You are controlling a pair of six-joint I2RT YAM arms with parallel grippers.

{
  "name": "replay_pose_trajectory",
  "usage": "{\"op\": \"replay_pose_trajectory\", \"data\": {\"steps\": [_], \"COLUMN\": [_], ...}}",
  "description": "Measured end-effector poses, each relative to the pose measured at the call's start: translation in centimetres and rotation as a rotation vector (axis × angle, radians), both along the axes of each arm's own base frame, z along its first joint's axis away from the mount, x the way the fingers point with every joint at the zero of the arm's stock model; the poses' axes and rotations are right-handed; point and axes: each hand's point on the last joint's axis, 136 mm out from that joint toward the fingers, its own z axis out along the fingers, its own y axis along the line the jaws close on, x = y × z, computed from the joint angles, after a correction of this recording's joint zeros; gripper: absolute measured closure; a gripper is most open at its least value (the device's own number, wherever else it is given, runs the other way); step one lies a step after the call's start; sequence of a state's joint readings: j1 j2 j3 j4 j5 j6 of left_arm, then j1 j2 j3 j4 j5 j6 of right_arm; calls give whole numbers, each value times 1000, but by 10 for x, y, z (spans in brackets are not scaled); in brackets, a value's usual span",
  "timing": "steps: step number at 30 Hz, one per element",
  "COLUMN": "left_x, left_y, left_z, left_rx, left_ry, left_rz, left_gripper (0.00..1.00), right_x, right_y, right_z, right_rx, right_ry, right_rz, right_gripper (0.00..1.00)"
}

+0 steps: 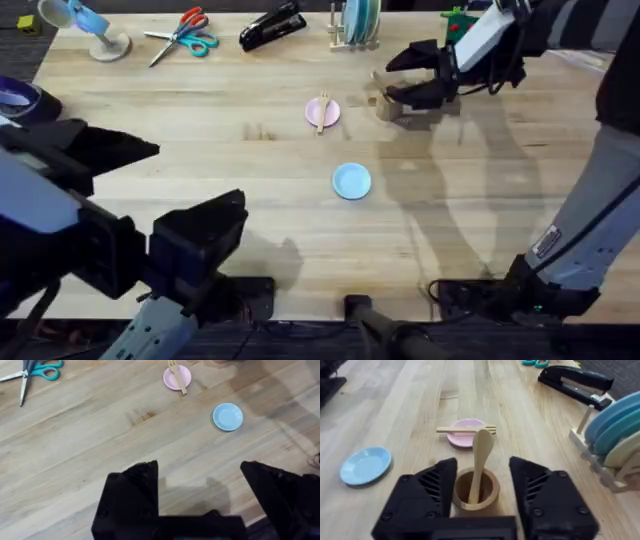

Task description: Pick up a utensil and set it on the pink plate, then put the other utensil in the container.

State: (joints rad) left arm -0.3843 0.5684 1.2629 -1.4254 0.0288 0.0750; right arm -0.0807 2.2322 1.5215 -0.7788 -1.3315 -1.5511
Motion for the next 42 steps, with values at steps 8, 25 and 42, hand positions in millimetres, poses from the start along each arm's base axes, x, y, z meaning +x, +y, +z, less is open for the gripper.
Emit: {"op": "replay_pose_trajectory", "data": {"steps": [8,25,42], "left_x": [0,0,-5], "left_y": [0,0,2], "left_z": [0,0,-6], "left_rx": [0,0,12], "left_ry": [0,0,30], "left_rz": [0,0,0], "left_gripper": [7,6,6], "right_x": [5,-18,-86], "right_y": [-12,-16,-47], "right_z": [1,51,109], "right_rx": [8,-298,-602], "right_ry": [93,209,542], "right_rz": [-49,-123,-460], "right_gripper": [9,7,8]}}
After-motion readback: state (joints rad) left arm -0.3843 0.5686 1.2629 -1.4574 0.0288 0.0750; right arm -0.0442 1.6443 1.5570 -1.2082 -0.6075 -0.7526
